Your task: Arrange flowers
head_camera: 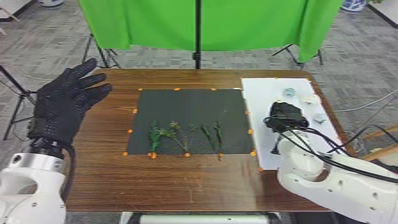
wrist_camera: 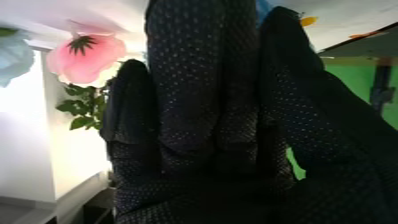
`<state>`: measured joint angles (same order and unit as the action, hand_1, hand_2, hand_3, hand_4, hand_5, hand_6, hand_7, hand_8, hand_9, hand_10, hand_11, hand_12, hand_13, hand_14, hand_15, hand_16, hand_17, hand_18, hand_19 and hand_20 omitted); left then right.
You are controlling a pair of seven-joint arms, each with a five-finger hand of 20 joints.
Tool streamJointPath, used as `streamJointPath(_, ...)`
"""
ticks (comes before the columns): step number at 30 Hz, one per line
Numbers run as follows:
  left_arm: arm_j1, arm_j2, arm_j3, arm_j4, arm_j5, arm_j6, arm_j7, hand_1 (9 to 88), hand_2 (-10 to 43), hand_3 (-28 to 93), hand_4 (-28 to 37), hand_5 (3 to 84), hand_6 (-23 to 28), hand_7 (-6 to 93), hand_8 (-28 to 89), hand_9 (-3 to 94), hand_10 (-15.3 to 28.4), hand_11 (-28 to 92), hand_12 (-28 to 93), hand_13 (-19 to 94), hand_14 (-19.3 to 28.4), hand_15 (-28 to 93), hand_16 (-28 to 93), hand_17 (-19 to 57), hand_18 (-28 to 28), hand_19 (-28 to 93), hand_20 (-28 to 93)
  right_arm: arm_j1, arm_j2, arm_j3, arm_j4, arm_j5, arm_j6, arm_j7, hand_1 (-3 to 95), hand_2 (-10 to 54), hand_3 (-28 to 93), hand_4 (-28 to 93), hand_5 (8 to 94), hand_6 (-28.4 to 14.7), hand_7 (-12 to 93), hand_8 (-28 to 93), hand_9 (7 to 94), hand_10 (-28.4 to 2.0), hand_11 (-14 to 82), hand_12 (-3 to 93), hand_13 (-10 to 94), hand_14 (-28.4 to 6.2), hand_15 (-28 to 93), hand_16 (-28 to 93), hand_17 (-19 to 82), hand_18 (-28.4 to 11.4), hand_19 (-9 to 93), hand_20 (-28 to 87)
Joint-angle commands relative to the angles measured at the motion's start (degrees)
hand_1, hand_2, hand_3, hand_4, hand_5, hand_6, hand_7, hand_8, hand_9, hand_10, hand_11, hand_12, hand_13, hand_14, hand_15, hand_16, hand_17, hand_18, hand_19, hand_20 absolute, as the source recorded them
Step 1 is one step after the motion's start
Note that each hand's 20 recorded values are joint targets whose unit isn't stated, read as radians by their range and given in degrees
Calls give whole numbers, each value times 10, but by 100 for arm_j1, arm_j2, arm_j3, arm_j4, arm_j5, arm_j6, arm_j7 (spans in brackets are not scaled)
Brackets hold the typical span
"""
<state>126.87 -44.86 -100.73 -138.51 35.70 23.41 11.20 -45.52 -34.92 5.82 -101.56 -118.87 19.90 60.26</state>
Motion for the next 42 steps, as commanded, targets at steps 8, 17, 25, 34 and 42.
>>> streamJointPath(8,159,96,-108,-42,-34,80,134,216,123,753,-283,360,107,132,-90,304,205,291,94,236,275,562,-121,-74,249,662,60,1046,-290,-810,-285,-1017,1244,10,540,-95,697,-283,859,29,196,26,937,-53,215,244,901,-29,448,215,512,-158,932,196)
streamJointPath(17,188,116,-285,-100,-321,90,371,215,122,752,-283,359,107,133,-90,304,205,293,96,237,276,562,-121,-74,248,662,60,2127,-1910,-1418,-151,-261,1163,-850,536,-95,710,-283,860,27,196,31,937,-56,224,239,900,-30,451,217,511,-161,932,215)
streamJointPath(25,-391,305,-176,-8,-288,36,411,212,121,750,-283,359,106,133,-90,307,206,295,96,243,279,566,-121,-62,255,693,76,2244,-3052,-1491,368,332,685,-1296,530,-95,717,-283,857,28,198,34,937,-59,233,240,899,-33,457,219,506,-167,932,228)
streamJointPath(34,-1055,437,222,154,-343,16,572,210,120,752,-283,357,105,133,-90,308,207,295,96,243,279,567,-121,-60,255,697,82,2816,-3949,-2398,724,856,546,-1249,530,-95,714,-283,854,28,200,34,937,-59,246,236,895,-32,472,223,497,-172,932,248)
streamJointPath(42,-1538,722,660,154,-443,340,797,210,120,752,-283,358,106,132,-90,309,206,294,96,244,278,567,-121,-60,255,696,85,4011,-4966,-3800,1043,1087,1198,-1200,522,-95,712,-283,851,32,199,28,937,-60,261,229,893,-35,484,224,492,-176,932,265)
